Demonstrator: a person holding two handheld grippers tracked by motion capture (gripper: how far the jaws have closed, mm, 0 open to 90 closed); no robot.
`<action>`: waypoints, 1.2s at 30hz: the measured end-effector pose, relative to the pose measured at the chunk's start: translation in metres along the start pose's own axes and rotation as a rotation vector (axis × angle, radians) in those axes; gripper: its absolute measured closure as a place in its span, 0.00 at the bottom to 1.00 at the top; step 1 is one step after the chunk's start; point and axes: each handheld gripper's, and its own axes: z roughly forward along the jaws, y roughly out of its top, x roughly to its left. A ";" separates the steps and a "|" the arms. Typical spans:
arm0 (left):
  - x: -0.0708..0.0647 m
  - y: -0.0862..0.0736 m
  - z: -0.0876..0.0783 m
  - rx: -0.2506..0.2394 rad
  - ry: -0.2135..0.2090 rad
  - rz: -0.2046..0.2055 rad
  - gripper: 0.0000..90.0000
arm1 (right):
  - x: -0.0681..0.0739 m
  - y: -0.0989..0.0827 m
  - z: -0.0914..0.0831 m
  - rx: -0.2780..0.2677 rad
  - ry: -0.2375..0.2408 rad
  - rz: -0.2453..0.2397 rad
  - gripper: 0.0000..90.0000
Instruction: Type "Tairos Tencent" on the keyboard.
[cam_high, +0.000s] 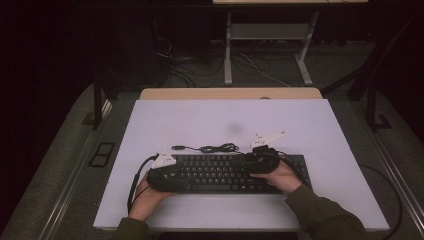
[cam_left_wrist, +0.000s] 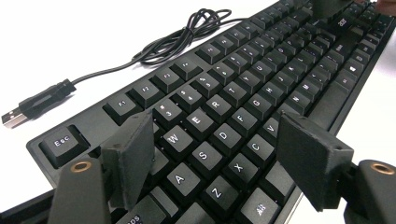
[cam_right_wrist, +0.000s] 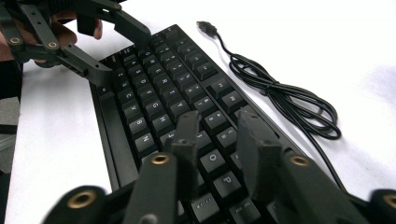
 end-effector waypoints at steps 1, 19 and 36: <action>0.000 0.000 0.000 0.000 0.001 -0.004 0.29 | 0.000 0.001 0.001 0.003 0.001 -0.002 0.79; -0.001 0.001 0.002 -0.024 -0.007 -0.006 0.15 | 0.003 0.010 0.026 0.052 0.044 -0.031 1.00; -0.004 0.002 0.005 -0.017 -0.001 0.009 0.00 | 0.006 0.007 0.040 0.128 0.024 -0.047 1.00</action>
